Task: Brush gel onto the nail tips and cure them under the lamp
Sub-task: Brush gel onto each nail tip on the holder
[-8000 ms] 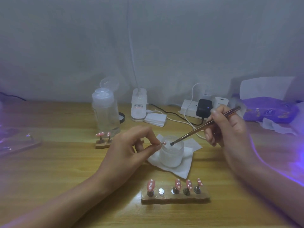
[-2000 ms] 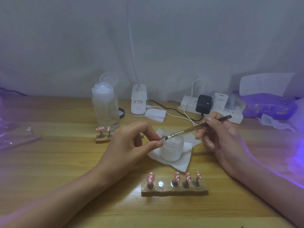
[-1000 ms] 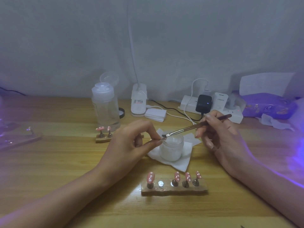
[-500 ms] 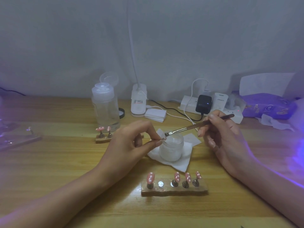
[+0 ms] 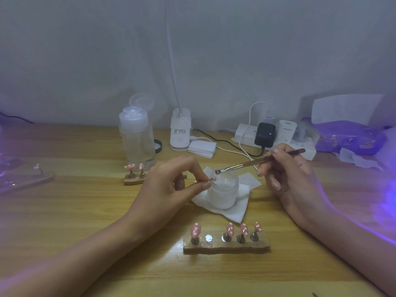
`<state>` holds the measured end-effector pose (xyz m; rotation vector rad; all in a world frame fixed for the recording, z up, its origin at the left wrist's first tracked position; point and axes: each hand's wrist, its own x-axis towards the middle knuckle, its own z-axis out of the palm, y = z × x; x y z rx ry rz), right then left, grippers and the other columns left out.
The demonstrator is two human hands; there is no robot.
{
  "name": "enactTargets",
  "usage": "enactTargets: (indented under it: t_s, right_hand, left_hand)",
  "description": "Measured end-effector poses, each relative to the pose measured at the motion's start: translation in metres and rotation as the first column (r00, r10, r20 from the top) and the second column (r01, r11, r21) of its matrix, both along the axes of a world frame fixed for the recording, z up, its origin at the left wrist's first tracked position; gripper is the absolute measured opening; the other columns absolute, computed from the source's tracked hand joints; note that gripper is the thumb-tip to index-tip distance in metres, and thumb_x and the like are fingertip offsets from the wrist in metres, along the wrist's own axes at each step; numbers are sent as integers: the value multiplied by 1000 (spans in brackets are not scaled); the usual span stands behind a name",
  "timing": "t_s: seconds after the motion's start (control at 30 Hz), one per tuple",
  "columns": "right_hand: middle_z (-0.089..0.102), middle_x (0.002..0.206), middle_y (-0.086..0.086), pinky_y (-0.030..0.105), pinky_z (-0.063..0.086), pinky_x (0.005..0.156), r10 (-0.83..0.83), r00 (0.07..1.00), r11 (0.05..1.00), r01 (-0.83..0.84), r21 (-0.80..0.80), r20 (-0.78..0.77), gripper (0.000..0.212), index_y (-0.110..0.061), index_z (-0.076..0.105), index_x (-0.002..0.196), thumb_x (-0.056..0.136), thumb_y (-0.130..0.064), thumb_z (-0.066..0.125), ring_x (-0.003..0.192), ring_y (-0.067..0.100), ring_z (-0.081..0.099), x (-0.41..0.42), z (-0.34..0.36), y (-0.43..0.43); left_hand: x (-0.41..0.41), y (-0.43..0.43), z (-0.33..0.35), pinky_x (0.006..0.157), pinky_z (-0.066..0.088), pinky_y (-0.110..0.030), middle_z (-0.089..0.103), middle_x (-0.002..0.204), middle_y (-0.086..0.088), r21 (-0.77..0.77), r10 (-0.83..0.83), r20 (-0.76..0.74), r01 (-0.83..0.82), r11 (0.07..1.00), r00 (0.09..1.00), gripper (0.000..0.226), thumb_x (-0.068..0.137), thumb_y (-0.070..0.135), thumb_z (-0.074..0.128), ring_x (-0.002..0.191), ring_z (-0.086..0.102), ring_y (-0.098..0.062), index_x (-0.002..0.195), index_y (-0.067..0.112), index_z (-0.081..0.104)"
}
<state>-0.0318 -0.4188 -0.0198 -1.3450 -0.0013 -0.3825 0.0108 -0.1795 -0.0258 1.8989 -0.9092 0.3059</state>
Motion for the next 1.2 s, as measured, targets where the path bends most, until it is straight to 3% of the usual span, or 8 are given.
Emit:
enactTargets:
  t_s: [0.1,0.23,0.37,0.53,0.7,0.77,0.97,1.2]
  right_hand:
    - [67,64,9,25,21,44,45,999,998,-44,-49,9,24,-29,60,70,92,-33,53,40,10,37,0,1,2]
    - [66,62,8,28,17,46,-12,1000,1000,12,2,-13,40,-31,62,65,101,-21,47,39,10,37,1,-1,0]
    - [65,62,10,23,21,41,29,1000,999,-28,-28,11,22,-25,59,72,93,-30,53,38,11,37,0,1,2]
    - [66,61,9,27,16,42,-13,1000,1000,13,19,11,34,-29,61,66,97,-23,50,36,10,36,1,-1,-1]
    - [66,62,10,29,16,45,20,1000,999,-21,-44,-10,26,-27,58,70,95,-28,52,38,11,35,2,-2,0]
    - [65,62,10,31,14,47,-5,1000,1000,5,-11,-18,30,-25,59,70,98,-23,49,38,10,35,2,-3,-2]
    - [67,64,11,33,16,49,55,998,997,-54,-48,24,21,-29,59,69,89,-33,54,39,11,36,1,0,2]
    - [65,63,14,22,23,41,46,998,996,-42,-83,41,30,-27,59,70,99,-23,50,37,11,35,1,-3,-1]
  left_hand:
    - [0,1,0,52,32,-8,60,69,26,1,-6,-19,6,1000,1000,9,83,25,77,50,42,-4,81,20,69]
    - [0,1,1,50,32,-12,60,64,21,-13,-7,-49,7,1000,999,11,83,28,76,48,41,-5,81,20,70]
    - [-2,0,1,50,31,-13,57,60,21,-19,-13,-65,12,1000,998,15,80,35,73,48,40,-6,81,20,70]
    - [-1,-1,2,50,32,-11,60,64,24,-19,-13,-62,12,1000,998,20,79,40,70,48,40,-5,82,20,70]
    - [-1,0,1,51,31,-9,58,61,27,-6,0,-61,-1,1000,998,10,82,27,77,47,41,-4,80,21,69]
    - [-1,0,1,51,31,-9,58,62,27,-9,-4,-64,3,1000,998,10,81,28,76,47,41,-4,80,21,69]
    - [-1,0,1,51,31,-8,60,64,27,-15,-19,-56,19,1000,998,14,81,30,78,47,41,-3,80,20,69]
    - [-2,-1,2,51,31,-7,58,62,29,-10,-18,-48,17,1000,999,16,80,32,73,46,41,-3,81,17,69]
